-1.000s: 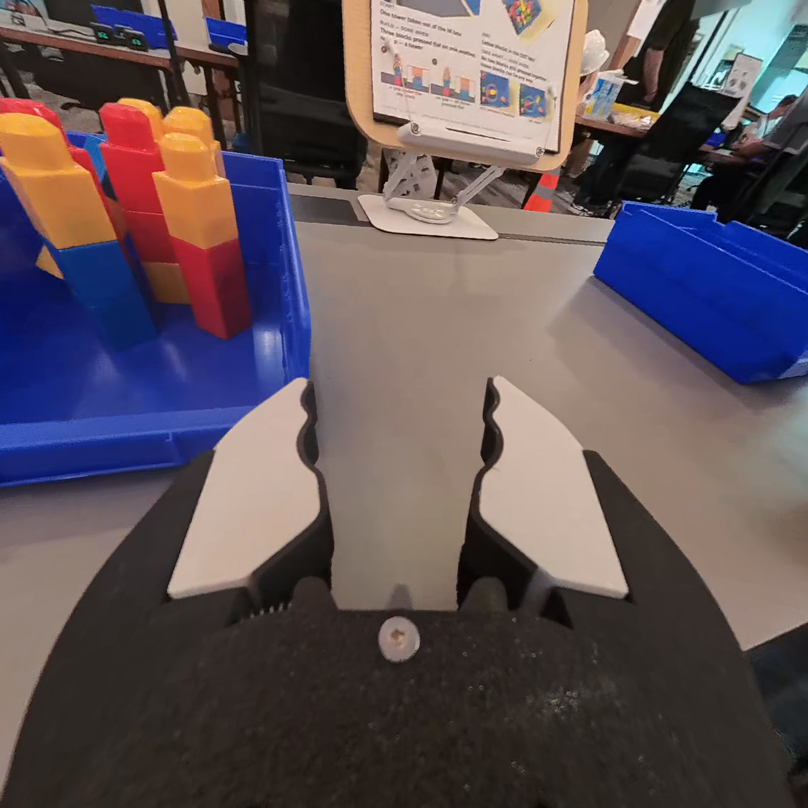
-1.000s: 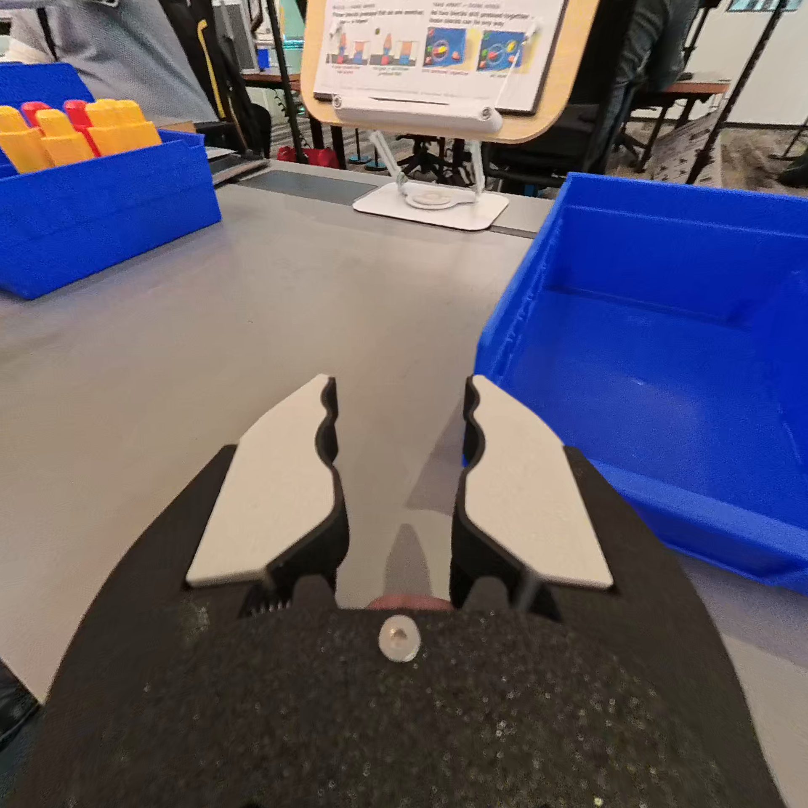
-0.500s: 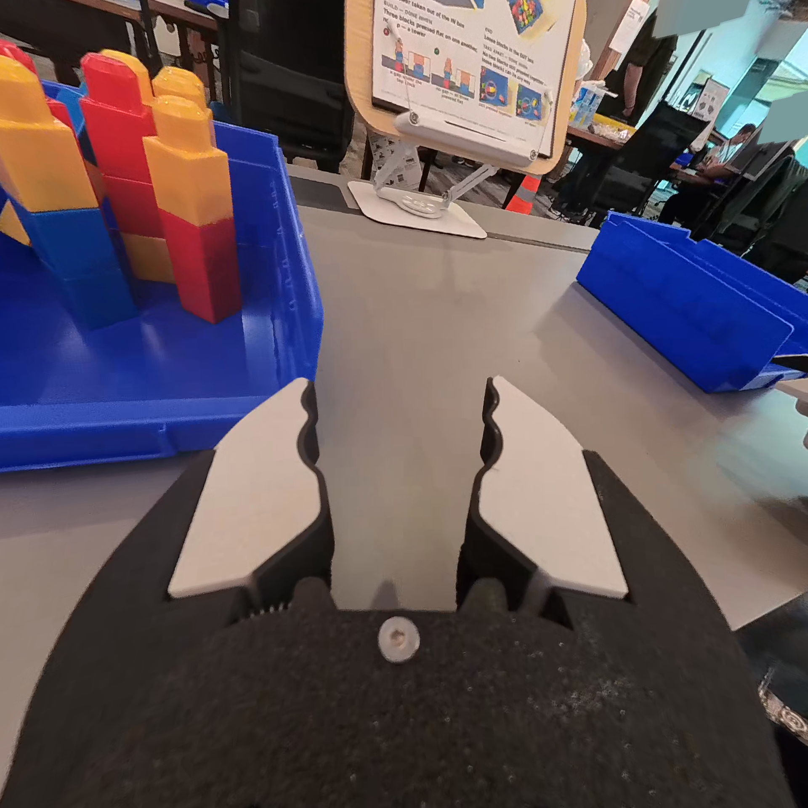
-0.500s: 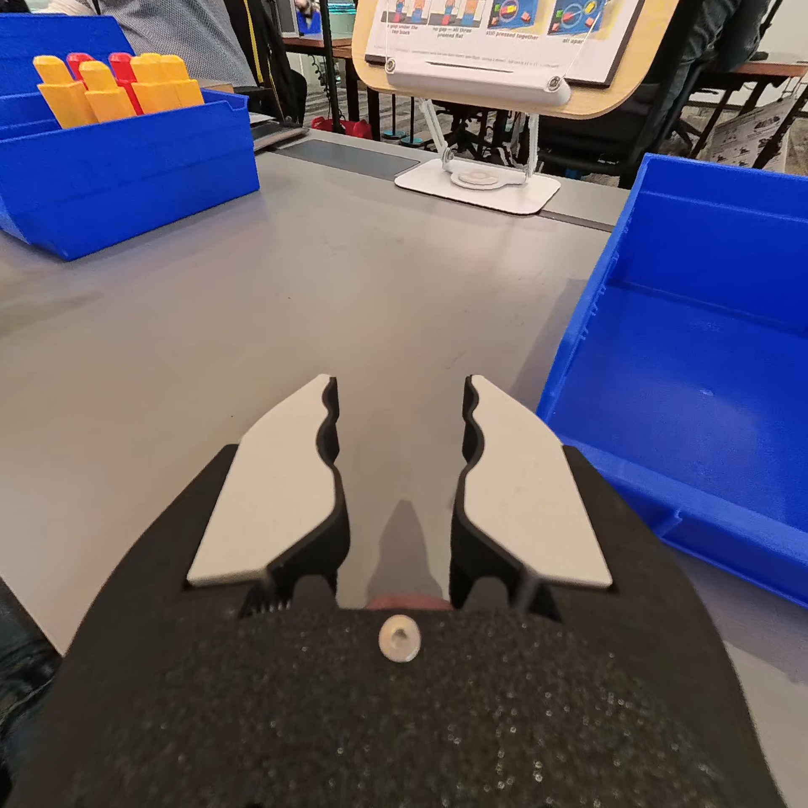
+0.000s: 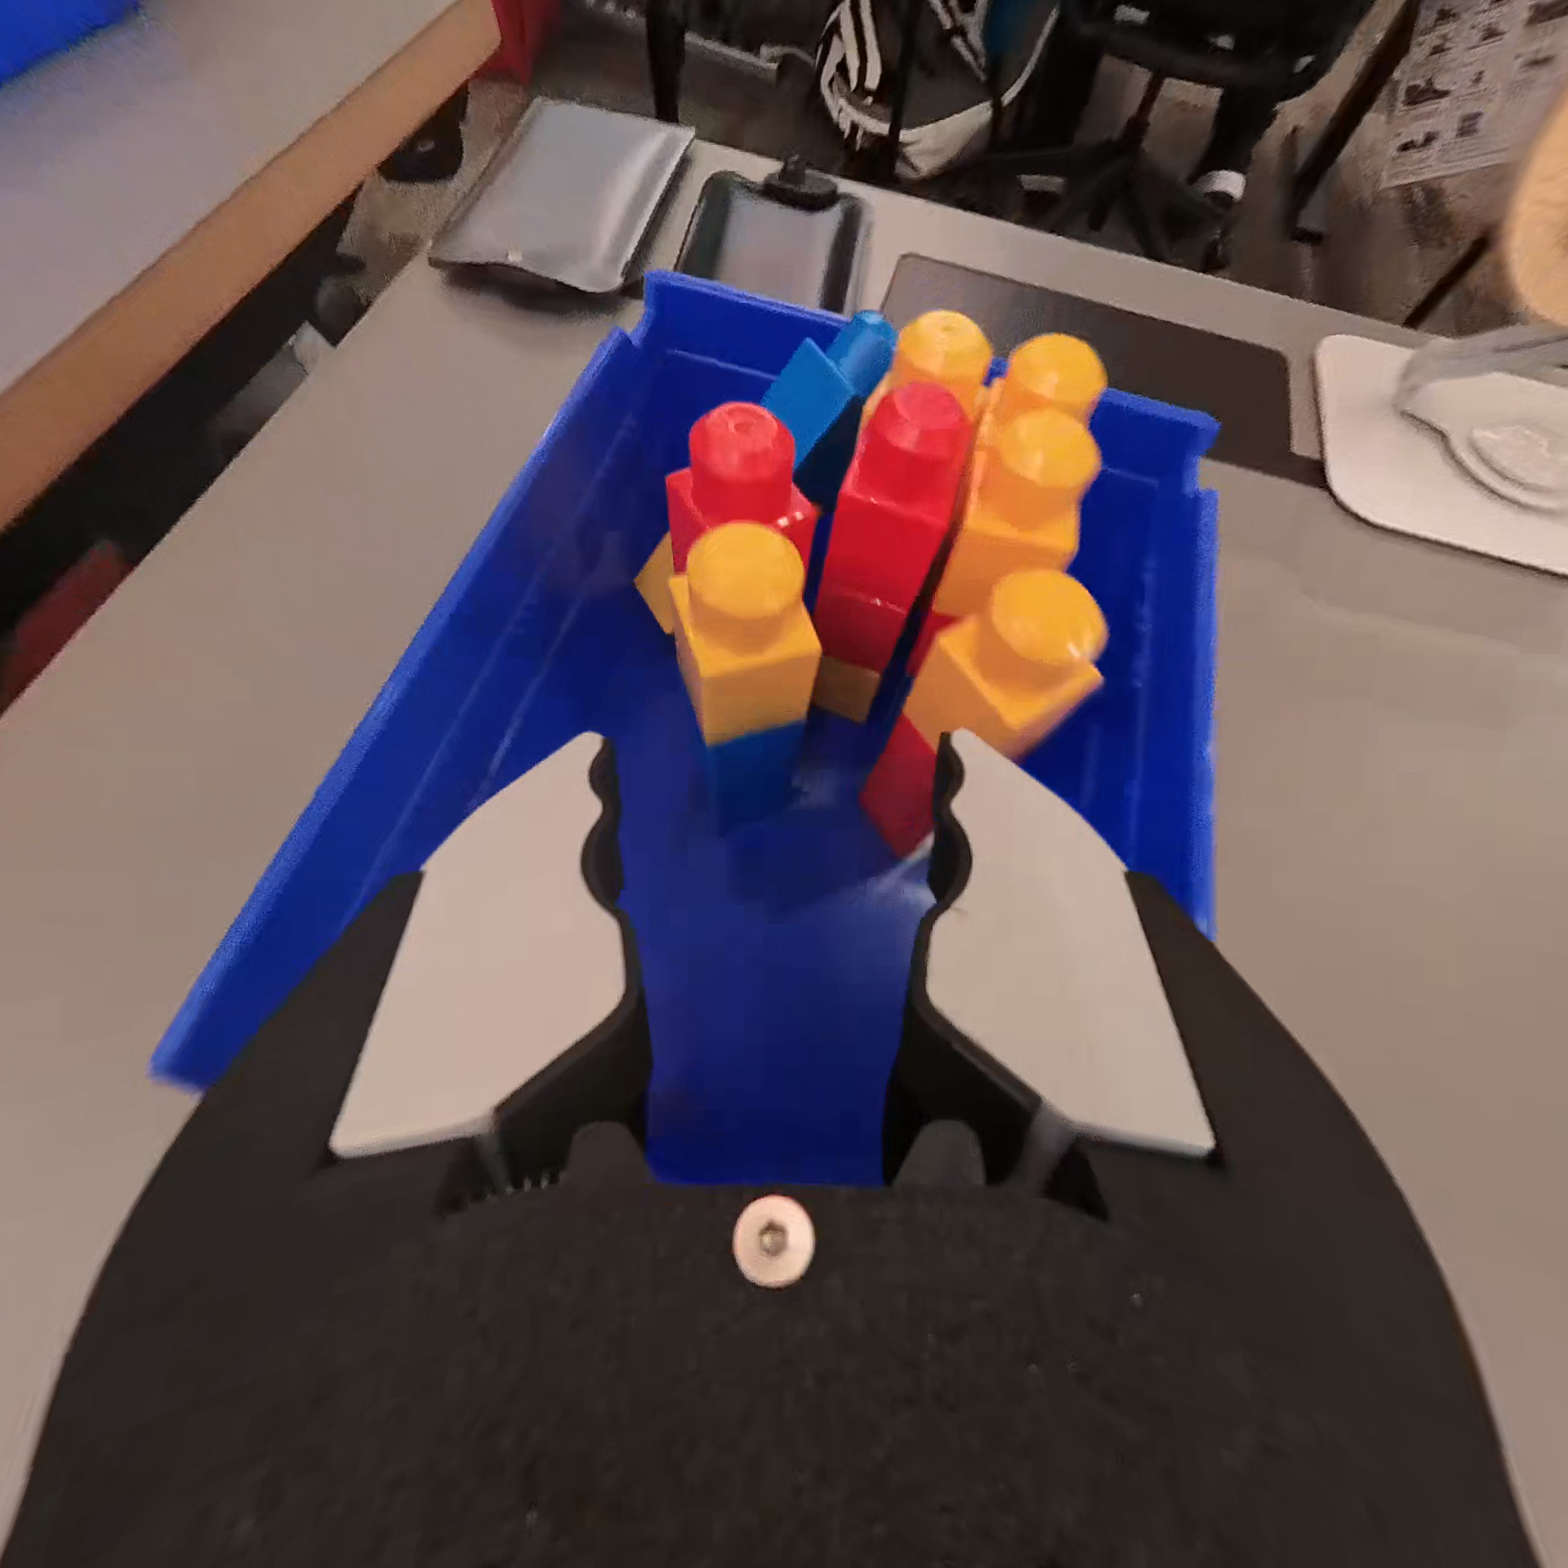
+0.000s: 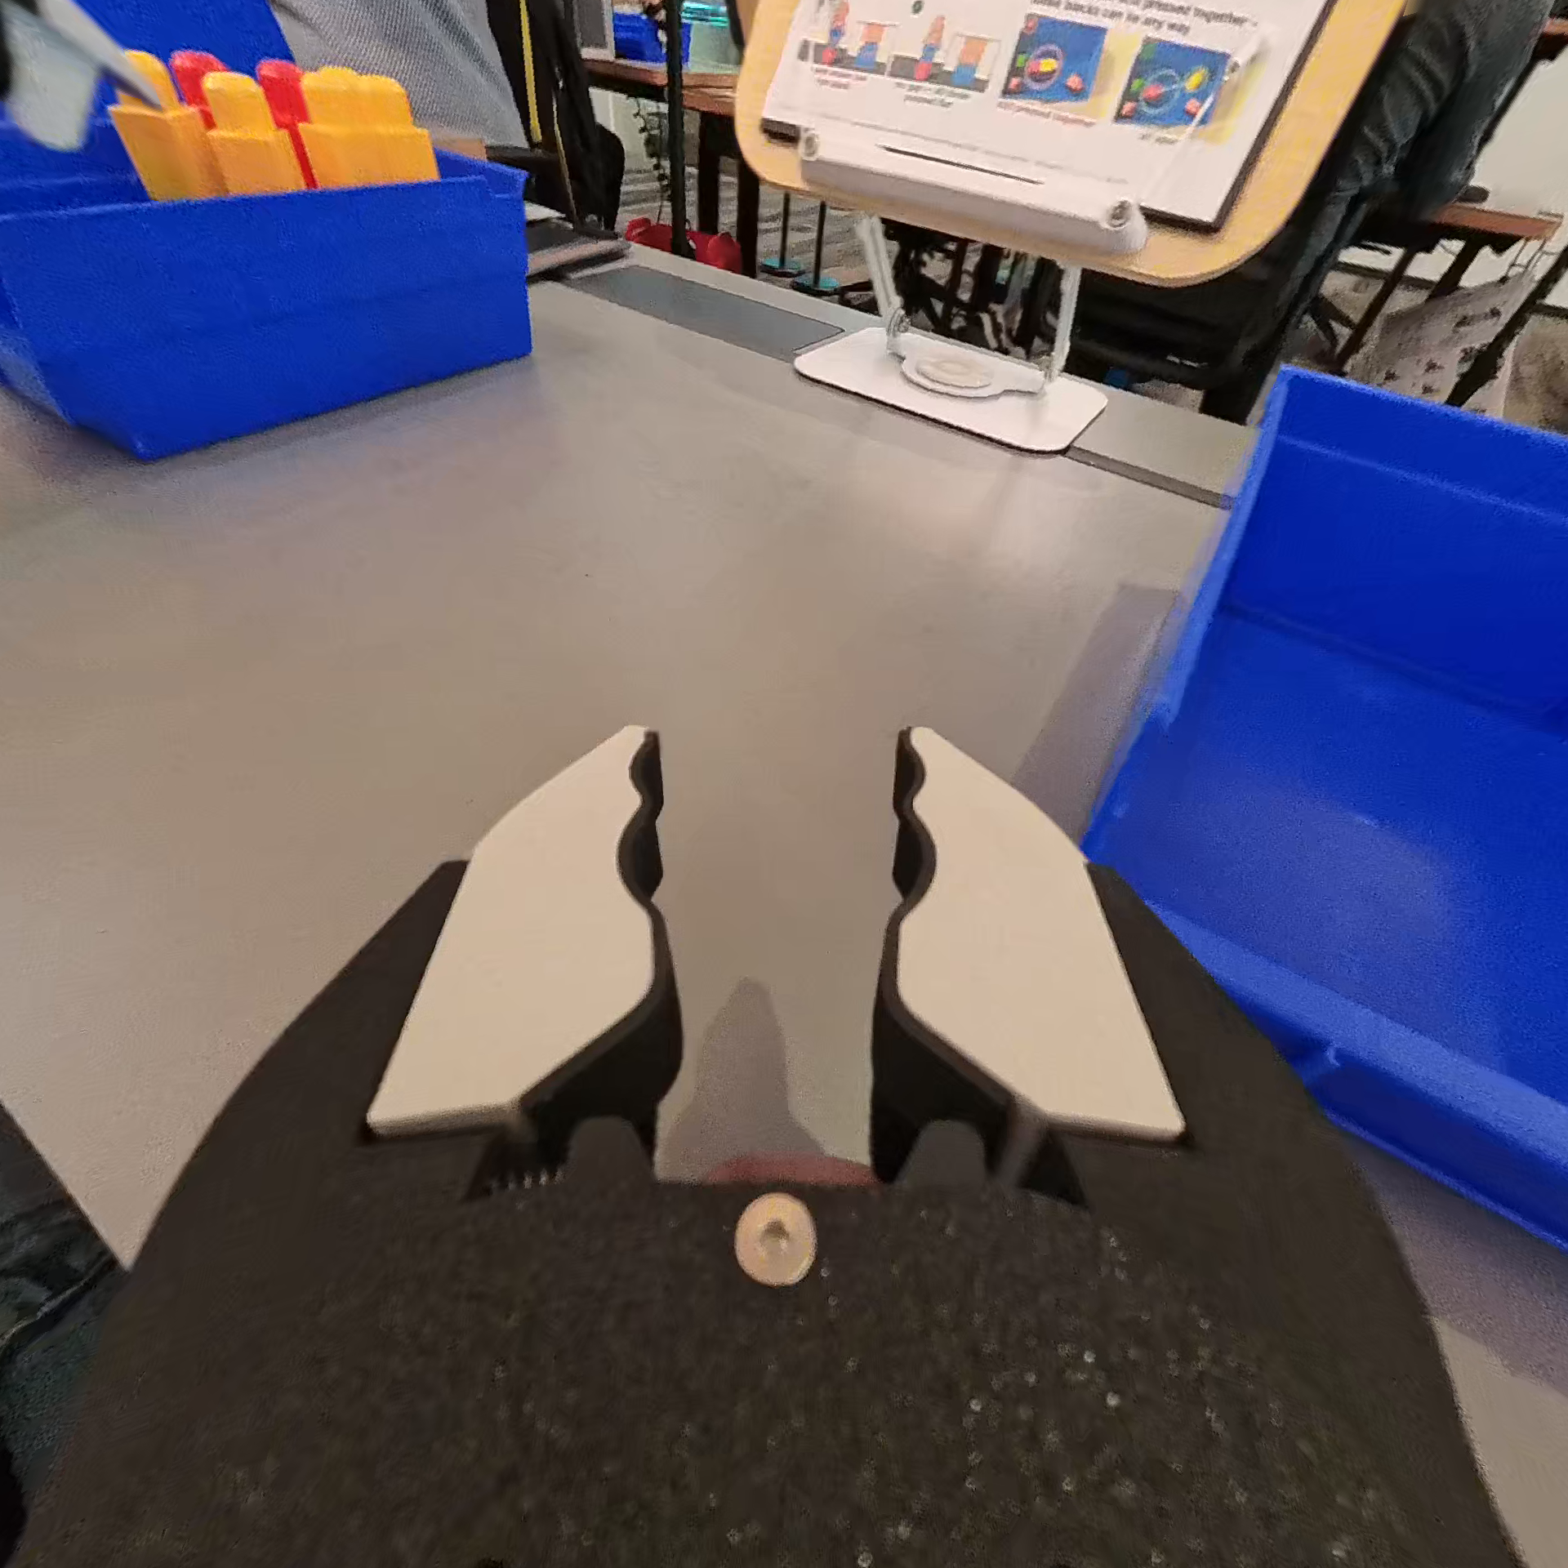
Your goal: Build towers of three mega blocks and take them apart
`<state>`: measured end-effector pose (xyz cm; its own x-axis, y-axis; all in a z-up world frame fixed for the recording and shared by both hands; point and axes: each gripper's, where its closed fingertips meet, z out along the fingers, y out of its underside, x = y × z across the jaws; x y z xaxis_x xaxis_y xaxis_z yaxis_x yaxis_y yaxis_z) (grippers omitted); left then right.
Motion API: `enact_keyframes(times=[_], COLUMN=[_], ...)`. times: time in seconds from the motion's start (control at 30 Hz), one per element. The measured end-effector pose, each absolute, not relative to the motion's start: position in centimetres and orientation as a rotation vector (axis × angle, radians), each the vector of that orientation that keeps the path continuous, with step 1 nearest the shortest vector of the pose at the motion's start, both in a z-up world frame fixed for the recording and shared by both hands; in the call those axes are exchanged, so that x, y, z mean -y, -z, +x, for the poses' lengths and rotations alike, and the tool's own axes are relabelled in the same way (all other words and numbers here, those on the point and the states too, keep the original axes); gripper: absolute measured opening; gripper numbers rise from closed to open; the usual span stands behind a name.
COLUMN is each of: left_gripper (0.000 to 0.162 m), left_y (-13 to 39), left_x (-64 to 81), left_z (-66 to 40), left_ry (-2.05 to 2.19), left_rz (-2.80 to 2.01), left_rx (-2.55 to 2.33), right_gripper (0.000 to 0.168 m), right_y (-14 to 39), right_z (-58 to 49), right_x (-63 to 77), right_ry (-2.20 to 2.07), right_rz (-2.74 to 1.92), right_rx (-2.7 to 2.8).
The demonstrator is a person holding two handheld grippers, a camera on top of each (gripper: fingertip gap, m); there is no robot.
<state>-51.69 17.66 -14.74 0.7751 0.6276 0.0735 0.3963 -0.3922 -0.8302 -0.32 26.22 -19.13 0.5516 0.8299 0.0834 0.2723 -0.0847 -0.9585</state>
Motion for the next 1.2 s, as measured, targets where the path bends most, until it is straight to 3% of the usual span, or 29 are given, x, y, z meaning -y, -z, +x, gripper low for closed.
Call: enact_keyframes(times=[0.13,0.23,0.37,0.57,0.7,0.8,1.0,1.13,1.2], left_gripper=[0.07,0.046,0.041,0.041,0.041,0.041,0.041,0.041,0.041], left_y=[18.3,19.1,17.8,10.6,1.8,-2.7,-4.0,-3.4,-2.8], left_x=[-20.7,-21.4,-20.2,-19.4,-21.3,-24.0,-29.8,-32.4,-33.1], left_z=[-55.1,-55.7,-55.7,-53.2,-47.5,-40.7,-27.3,-22.5,-21.2], left_ry=[-0.319,-0.245,-0.241,-0.034,0.43,0.687,0.935,0.987,1.013], left_rz=[-2.115,-2.101,-2.085,-2.049,-1.927,-1.9,-1.937,-1.934,-1.937], left_rx=[0.873,0.92,0.893,0.465,0.078,-0.3,-0.81,-0.942,-0.978], right_gripper=[0.052,0.052,0.052,0.05,0.057,0.065,0.078,0.07,0.059], right_y=[19.2,19.1,19.4,18.4,13.2,8.9,5.4,5.1,4.4], right_z=[-0.9,-0.8,-0.4,-2.2,-7.2,-11.4,-20.8,-22.8,-22.6], right_x=[-25.5,-25.4,-25.9,-25.5,-23.4,-23.9,-28.7,-31.6,-32.4], right_ry=[-0.646,-0.661,-0.635,-0.789,-1.219,-1.305,-1.385,-1.487,-1.566], right_rz=[-1.632,-1.636,-1.644,-1.628,-1.53,-1.395,-1.373,-1.42,-1.404], right_rx=[0.962,0.955,0.955,0.961,1.117,1.307,1.45,1.356,1.291])
